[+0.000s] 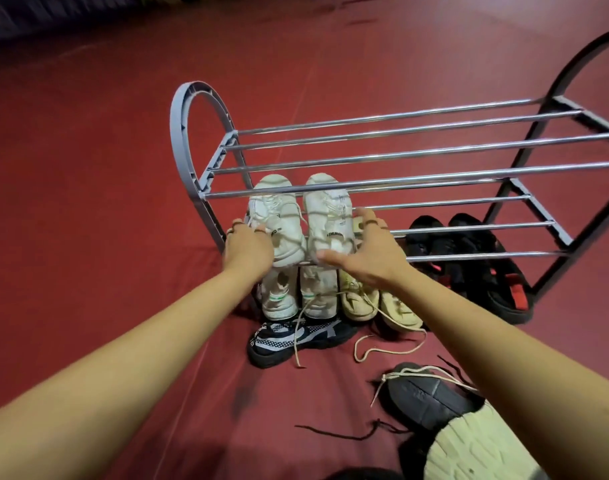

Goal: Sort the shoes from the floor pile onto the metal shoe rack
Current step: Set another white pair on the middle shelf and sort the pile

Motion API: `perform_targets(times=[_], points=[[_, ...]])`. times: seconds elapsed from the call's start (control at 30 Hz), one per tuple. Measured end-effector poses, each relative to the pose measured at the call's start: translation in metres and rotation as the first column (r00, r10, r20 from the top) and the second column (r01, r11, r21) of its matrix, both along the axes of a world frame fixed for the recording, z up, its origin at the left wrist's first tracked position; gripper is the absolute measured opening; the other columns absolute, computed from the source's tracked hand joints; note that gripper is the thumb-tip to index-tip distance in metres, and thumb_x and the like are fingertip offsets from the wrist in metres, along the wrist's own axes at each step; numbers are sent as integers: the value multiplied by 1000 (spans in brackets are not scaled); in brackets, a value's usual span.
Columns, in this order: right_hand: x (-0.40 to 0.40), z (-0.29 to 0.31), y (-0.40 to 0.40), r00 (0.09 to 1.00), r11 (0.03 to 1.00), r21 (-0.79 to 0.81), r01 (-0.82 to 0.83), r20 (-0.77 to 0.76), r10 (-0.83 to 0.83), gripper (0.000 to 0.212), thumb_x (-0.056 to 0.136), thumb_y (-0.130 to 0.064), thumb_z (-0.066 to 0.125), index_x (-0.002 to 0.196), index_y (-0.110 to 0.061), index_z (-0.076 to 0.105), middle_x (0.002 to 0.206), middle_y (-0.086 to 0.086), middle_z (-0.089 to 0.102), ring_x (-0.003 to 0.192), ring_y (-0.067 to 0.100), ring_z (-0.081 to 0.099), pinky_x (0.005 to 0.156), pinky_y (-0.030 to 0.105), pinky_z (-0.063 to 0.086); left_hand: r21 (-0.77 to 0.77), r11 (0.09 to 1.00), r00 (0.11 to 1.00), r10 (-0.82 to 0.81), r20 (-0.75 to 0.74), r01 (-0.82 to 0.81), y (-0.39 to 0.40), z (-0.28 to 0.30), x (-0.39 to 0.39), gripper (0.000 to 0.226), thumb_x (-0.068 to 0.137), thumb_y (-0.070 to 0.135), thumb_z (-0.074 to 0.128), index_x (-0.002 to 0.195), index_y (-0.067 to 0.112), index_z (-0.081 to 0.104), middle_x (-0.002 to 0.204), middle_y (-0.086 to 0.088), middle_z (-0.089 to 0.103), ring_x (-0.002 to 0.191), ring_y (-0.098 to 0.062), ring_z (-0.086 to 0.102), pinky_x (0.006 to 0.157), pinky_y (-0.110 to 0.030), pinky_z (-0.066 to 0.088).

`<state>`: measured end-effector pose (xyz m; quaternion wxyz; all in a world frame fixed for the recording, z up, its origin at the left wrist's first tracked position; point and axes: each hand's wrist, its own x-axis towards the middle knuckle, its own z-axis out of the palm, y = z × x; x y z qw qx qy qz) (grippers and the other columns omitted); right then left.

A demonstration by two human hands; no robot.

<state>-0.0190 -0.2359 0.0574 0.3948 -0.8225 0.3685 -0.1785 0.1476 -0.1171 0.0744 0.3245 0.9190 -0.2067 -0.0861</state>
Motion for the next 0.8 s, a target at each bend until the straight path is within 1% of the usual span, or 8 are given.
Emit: perform_targets(times=[0.07, 0.13, 0.2, 0.27, 0.37, 0.5, 0.63, 0.8], points=[[4, -2, 1, 993, 995, -92, -47, -114, 36, 114, 61, -59, 87, 151, -15, 33, 142, 7, 50, 129, 27, 51, 103, 34, 44, 3, 989, 983, -148, 106, 148, 12, -10, -16, 44, 103, 33, 40, 141, 11, 37, 140, -23, 44, 120, -44, 52, 98, -47, 41], [14, -3, 3, 986, 989, -144, -46, -167, 22, 97, 64, -54, 88, 142, -15, 45, 130, 6, 59, 119, 26, 57, 87, 31, 46, 109, 945, 922, -326, 211, 309, 22, -22, -21, 53, 100, 48, 43, 147, 24, 34, 138, -17, 47, 120, -39, 53, 98, -49, 44], [21, -3, 5, 986, 981, -196, -15, -163, -18, 79, 66, -50, 87, 129, -13, 55, 116, 6, 66, 102, 24, 58, 74, 28, 40, 174, 918, 880, -392, 269, 356, 26, -26, -15, 65, 94, 57, 53, 149, 27, 37, 131, -11, 52, 118, -34, 53, 95, -46, 44], [22, -2, 8, 990, 972, -233, 5, -135, -37, 69, 68, -48, 87, 120, -13, 60, 107, 5, 68, 92, 22, 56, 70, 29, 39, 161, 923, 880, -382, 281, 350, 24, -23, -9, 64, 91, 54, 61, 144, 23, 45, 120, -9, 56, 112, -33, 56, 93, -44, 44], [22, -3, 12, 995, 975, -220, 21, -90, -42, 67, 66, -49, 88, 117, -15, 63, 104, 4, 68, 98, 26, 61, 70, 30, 42, 170, 931, 863, -364, 351, 324, 20, -21, -9, 44, 92, 37, 65, 128, 15, 54, 110, -11, 61, 105, -35, 58, 87, -44, 46], [23, -9, 18, 996, 971, -239, 10, -80, -30, 67, 63, -56, 85, 114, -19, 62, 100, 5, 71, 95, 30, 65, 69, 35, 49, 167, 954, 860, -298, 414, 250, 24, -28, -10, 28, 89, 20, 68, 113, 11, 55, 111, -12, 59, 101, -38, 60, 83, -47, 49], [26, -17, 22, 996, 965, -262, 0, -87, -24, 66, 69, -53, 83, 118, -17, 58, 103, 5, 71, 97, 30, 65, 73, 37, 52, 164, 955, 833, -297, 467, 249, 35, -39, -14, 36, 91, 20, 66, 123, 8, 55, 140, -12, 40, 119, -36, 50, 92, -47, 50], [17, -20, 20, 984, 956, -287, -61, -177, 10, 80, 71, -65, 74, 131, -19, 48, 112, 7, 68, 109, 35, 59, 87, 45, 51, 11, 969, 875, -227, 428, 247, 39, -36, -26, 55, 87, 12, 67, 139, 14, 48, 132, -8, 43, 122, -30, 43, 102, -40, 42]])
